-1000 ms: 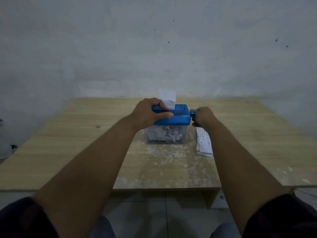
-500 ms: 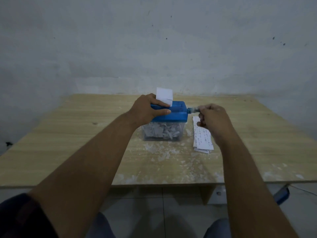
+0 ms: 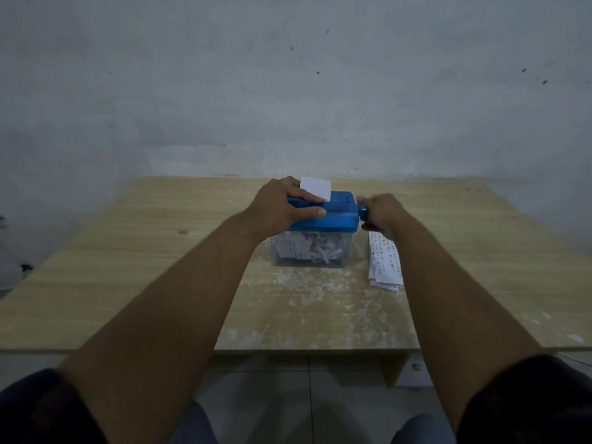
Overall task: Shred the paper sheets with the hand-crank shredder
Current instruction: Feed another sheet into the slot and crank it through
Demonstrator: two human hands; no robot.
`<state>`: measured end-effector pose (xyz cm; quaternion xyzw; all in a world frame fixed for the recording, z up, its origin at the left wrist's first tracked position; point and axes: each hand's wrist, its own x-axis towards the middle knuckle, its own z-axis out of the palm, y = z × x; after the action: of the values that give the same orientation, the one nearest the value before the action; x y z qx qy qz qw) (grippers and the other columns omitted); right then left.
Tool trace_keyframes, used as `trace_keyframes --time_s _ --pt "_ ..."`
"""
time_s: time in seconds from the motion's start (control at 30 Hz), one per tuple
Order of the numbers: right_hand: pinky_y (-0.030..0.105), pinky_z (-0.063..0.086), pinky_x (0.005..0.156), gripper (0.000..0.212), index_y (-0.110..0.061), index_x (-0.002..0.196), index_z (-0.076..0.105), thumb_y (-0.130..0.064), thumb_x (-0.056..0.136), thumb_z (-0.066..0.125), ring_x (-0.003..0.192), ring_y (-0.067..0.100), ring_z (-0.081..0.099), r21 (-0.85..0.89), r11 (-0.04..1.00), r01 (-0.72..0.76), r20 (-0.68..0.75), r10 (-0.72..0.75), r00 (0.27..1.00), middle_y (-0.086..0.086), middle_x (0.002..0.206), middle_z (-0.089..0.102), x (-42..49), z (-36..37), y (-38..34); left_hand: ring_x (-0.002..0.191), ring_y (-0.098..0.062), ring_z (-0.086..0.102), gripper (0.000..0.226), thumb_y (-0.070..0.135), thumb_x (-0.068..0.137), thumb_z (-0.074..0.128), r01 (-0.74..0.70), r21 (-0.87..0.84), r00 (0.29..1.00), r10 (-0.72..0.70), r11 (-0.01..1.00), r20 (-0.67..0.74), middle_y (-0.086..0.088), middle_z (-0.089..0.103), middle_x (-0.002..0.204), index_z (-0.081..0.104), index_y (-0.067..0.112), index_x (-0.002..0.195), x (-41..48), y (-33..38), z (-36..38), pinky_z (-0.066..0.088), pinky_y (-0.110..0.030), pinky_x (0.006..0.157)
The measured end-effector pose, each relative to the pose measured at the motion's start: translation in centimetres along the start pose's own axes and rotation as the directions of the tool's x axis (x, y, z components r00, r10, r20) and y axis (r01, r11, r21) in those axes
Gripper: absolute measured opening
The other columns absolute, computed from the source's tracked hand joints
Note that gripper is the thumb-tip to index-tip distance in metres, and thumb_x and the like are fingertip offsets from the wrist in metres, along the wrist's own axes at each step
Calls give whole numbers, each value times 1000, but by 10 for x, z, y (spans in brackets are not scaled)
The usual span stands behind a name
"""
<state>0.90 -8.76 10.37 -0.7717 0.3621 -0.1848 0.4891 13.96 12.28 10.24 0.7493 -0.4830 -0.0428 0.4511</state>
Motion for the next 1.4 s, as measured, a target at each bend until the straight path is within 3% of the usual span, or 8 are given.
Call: trace_keyframes --time_s 0.13,0.2,0.3,0.4,0.7,0.97,1.2,1.4 --pt "35 60 64 24 -6 86 60 -15 108 53 68 22 62 31 998 -53 -48 54 997 13 87 64 -18 14 39 94 -2 53 31 44 80 90 11 2 999 -11 1000 -45 19 55 98 85 32 108 -1 -1 4 38 -6 75" --pt "44 57 69 28 -10 83 57 -23 107 53 68 25 61 52 999 12 -183 -2 983 14 83 65 -42 26 54 95 -3 56 30 45 79 90 4 -12 999 -4 1000 -53 15 59 101 85 34 107 -2 -1 5 41 -9 78" --pt "33 43 60 31 -10 79 55 -25 106 52 69 24 55 17 993 120 -373 -105 922 8 76 59 -77 34 63 98 0 62 28 43 77 92 -7 -36 998 5 999 -65 13 67 107 85 35 103 -2 0 5 47 -8 79" --pt "45 54 68 27 -12 82 58 -29 103 54 75 33 63 194 963 189 -442 -87 893 13 82 65 -93 27 49 103 2 62 27 43 77 92 1 -30 998 -3 1000 -71 15 68 112 84 37 102 -2 0 5 48 -7 82" --pt "47 63 77 20 -12 103 69 -25 106 55 50 6 60 193 946 259 -287 -198 937 -7 84 71 -64 -17 -12 106 4 64 31 38 79 91 -22 -29 999 22 999 -26 13 71 119 85 30 108 0 -1 -1 47 -2 87" --pt "50 64 83 35 0 103 66 -35 106 60 68 21 70 71 984 163 -208 -145 967 6 85 71 -11 -8 -24 111 4 62 29 49 77 90 2 3 1000 -2 1000 -31 18 69 122 83 44 105 1 1 0 45 -11 92" --pt "50 62 73 19 -6 87 59 -11 105 55 67 25 61 42 999 -17 -116 21 993 21 91 68 -12 18 33 108 6 62 28 47 74 93 24 -21 998 -25 999 -61 16 70 120 85 41 100 0 0 4 44 -8 88" --pt "50 59 77 35 -11 81 62 -35 105 54 77 36 71 14 999 32 -244 -27 969 14 79 71 -57 23 65 109 2 64 29 48 73 94 16 -39 997 -19 999 -73 17 70 120 85 39 100 0 -3 6 52 -20 94"
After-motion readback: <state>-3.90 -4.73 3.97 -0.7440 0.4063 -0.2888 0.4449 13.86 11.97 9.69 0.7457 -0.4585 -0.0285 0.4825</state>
